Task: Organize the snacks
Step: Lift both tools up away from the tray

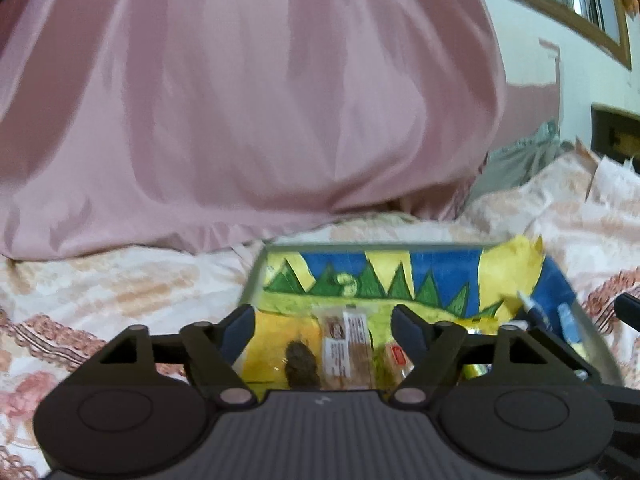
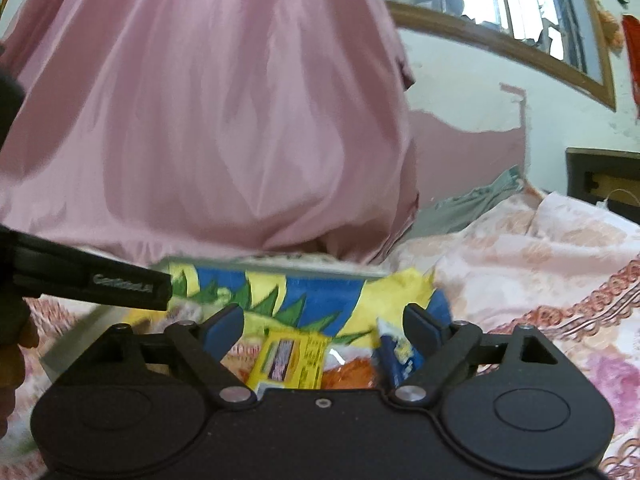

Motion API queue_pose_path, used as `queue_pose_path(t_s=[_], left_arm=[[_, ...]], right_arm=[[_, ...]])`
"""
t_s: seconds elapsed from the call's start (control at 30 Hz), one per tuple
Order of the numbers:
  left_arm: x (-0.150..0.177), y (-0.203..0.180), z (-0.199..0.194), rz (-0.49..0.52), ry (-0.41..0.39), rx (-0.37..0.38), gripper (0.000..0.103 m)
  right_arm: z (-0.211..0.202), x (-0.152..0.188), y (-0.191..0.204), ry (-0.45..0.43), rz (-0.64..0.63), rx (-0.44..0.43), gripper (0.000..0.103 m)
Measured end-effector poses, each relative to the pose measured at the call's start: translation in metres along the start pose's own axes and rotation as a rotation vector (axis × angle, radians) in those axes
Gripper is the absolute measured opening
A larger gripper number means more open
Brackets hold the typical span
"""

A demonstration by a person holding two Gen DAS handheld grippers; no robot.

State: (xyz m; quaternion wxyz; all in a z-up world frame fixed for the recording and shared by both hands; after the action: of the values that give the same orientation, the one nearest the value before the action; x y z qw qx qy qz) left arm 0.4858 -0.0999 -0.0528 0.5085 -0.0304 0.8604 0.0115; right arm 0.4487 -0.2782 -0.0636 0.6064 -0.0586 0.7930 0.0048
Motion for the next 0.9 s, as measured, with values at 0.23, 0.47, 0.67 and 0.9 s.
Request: queue_pose_path(t_s=[0.23, 0.47, 0.67, 0.9], left_arm=[[-0.026, 0.020, -0.052, -0.050, -0.059, -0.028, 0.091], [-0.037, 0.048, -0.111, -0.102, -0.136, -0.054, 0.101], [-0.029, 0.071, -0.157, -0.132, -0.173, -0.067, 0.102], [-0.005, 0.090, -0.203, -0.091, -0.175, -0.098, 0.102]], right_arm=[[-0.049, -0.032, -0.005, -0.070, -0.011, 0.006, 0.100], [-0.103, -0.056, -0.004, -0.129, 0.044, 0.002, 0.102], [-0.149, -0.066, 0.011, -0.172, 0.034, -0.015, 0.102], [-0.194, -0.063, 0.030, -0.178, 0.034, -0.039, 0.102]])
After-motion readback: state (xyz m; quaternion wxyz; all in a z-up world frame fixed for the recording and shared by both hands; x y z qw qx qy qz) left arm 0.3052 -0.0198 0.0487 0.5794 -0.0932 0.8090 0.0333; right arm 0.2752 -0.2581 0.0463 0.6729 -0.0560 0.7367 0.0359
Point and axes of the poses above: each gripper's, at about its wrist camera, not at the fingertips, and z roughly the way its jaws point, y to its left, x to its underside, the point moved 10 cm from there along z, roughly the way its jaws point, and after that the axes turned 3 degrees about -z, right-handed, at the moved point
